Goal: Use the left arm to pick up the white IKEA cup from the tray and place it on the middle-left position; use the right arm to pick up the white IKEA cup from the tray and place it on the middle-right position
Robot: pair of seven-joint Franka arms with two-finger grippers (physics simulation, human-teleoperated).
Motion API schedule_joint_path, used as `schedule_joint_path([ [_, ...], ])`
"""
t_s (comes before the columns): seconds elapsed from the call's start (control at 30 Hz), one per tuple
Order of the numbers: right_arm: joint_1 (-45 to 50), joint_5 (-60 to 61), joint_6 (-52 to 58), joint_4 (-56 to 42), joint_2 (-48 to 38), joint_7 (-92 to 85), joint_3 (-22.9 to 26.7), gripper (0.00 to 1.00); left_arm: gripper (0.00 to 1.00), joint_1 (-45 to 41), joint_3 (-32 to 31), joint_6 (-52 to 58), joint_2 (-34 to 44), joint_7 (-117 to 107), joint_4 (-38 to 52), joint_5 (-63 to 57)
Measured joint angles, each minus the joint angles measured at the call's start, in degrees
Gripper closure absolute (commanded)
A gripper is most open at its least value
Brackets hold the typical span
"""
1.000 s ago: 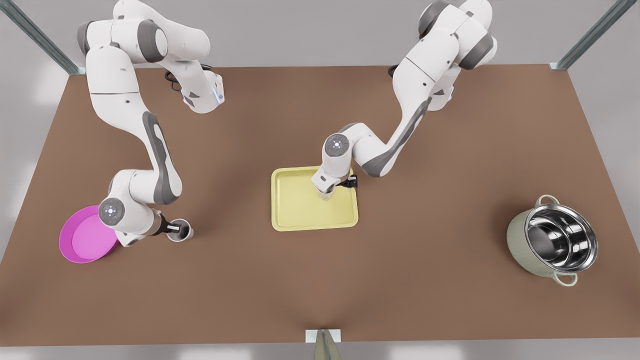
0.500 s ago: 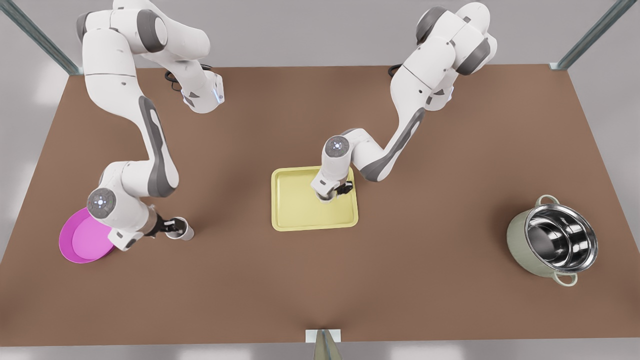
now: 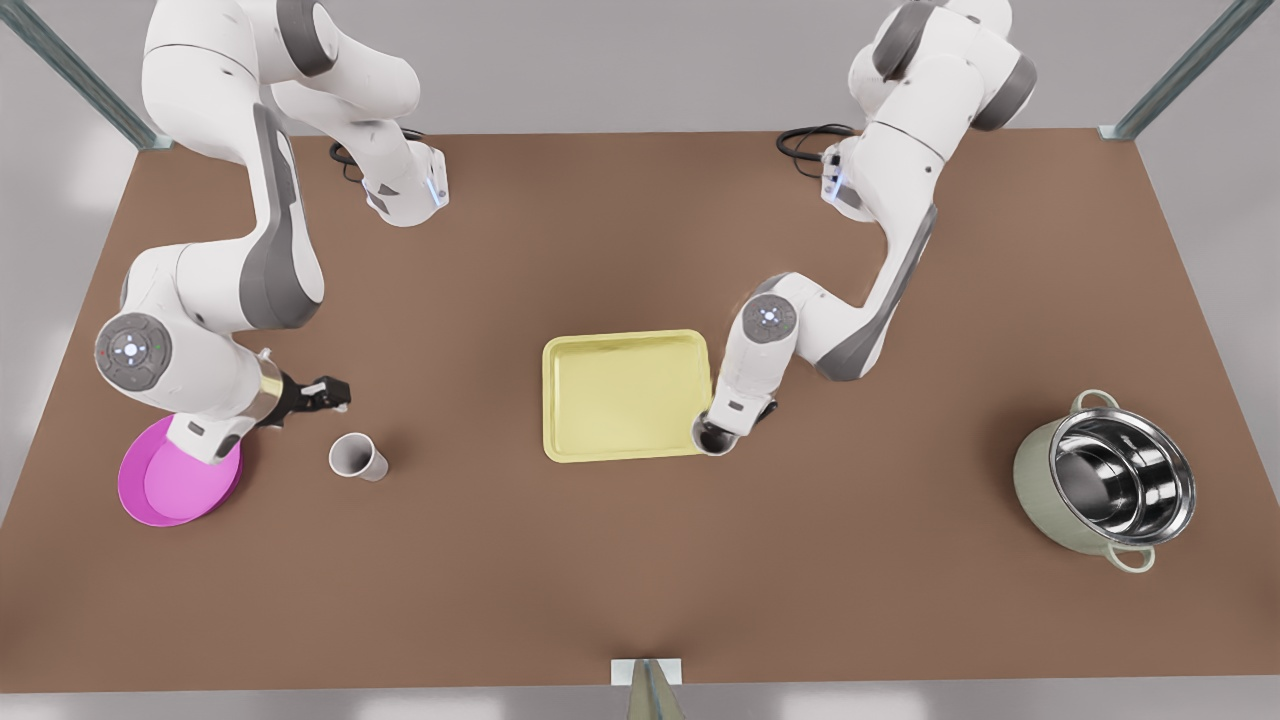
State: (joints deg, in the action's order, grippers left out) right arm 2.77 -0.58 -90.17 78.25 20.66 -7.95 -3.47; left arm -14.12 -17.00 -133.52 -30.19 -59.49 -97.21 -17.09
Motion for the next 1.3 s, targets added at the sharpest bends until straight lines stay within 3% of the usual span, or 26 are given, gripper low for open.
schedule_joint_path([
  [0.23, 0.0, -1.7, 1.9, -0.5, -0.2, 1.9, 0.1, 0.00, 0.77, 17.9, 0.1, -1.6, -2.9, 14.1, 0.7, 7.5],
  [0.6, 0.6, -1.9, 2.7, 0.1, -3.3, 4.8, 0.4, 0.00, 0.75, 18.9, 0.3, -5.9, -10.2, 32.7, 5.5, 1.5],
  [0.63, 0.6, -1.8, 2.7, 0.1, -3.3, 5.0, 0.4, 0.00, 0.43, 19.0, 0.3, -6.1, -10.6, 34.0, 5.5, 1.3],
  [0.67, 0.6, -1.8, 2.7, 0.1, -3.3, 5.2, 0.4, 0.00, 0.00, 19.0, 0.3, -6.3, -10.7, 35.4, 5.6, 1.3],
  [0.83, 0.6, -1.5, 2.8, 0.1, -3.0, 5.9, 0.4, 0.00, 0.00, 19.6, 0.3, -6.6, -10.0, 44.3, 5.9, 3.6],
  [0.93, 0.6, -1.5, 2.8, 0.1, -3.0, 6.2, 0.3, 0.00, 0.00, 19.5, -1.9, 3.7, -6.2, 47.7, 16.4, 2.8],
  [1.0, 0.7, -1.4, 2.9, 0.1, -3.0, 6.4, 0.3, 0.00, 0.00, 19.9, -3.9, 14.7, 1.1, 48.9, 22.6, 3.9],
  [1.03, 0.7, -1.4, 2.9, 0.1, -3.0, 6.5, 0.3, 0.00, 0.00, 22.1, -4.2, 20.2, 7.7, 49.3, 20.8, 6.0],
  [1.07, 0.7, -1.4, 2.9, 0.1, -3.0, 6.6, 0.3, 0.00, 0.00, 24.5, -4.3, 22.8, 15.7, 49.6, 12.0, 7.8],
  [1.1, 0.6, -1.4, 3.0, 0.1, -3.0, 6.7, 0.3, 0.00, 0.00, 25.3, -4.3, 24.6, 18.4, 49.9, 9.5, 9.6],
  [1.3, 0.6, -1.4, 3.0, 0.1, -2.9, 7.3, 0.3, 0.00, 0.00, 27.7, -4.2, 31.2, 18.3, 51.4, 9.8, 15.0],
])
